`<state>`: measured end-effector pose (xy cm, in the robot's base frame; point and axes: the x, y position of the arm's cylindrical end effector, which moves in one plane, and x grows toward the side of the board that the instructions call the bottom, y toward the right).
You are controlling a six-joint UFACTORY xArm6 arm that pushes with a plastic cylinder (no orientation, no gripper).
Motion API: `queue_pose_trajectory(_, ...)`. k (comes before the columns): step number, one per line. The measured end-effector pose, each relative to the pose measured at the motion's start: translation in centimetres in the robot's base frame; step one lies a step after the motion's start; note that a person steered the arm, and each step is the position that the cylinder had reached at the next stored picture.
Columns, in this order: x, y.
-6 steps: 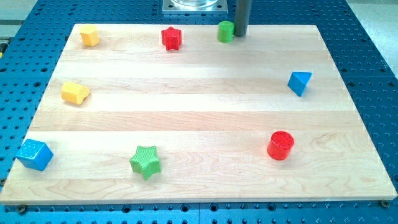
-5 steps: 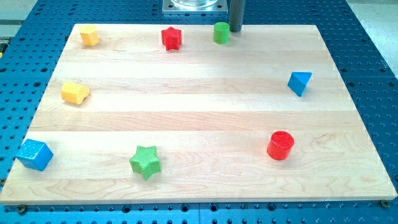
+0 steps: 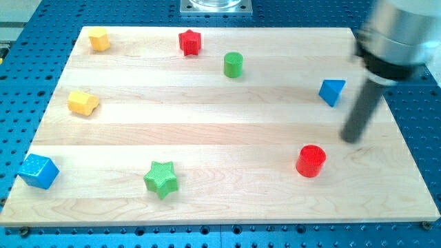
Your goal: Push the red circle vertically above the green star
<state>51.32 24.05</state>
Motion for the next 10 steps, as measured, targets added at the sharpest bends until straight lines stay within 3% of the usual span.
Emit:
queue_pose_trajectory(1, 4.2, -4.2)
queue_pose_trajectory(3, 2.0, -27.6)
queue_pose_trajectory(4, 2.4, -23.6)
queue_pose_trajectory(5, -0.2, -22.8)
queue_pose_trajectory(7, -11.8, -35.8)
queue_pose_trajectory(8, -14.2, -38.6)
queue_pose_trajectory(9, -16.4, -40.1)
queue_pose_trajectory(10, -23.7, -38.6)
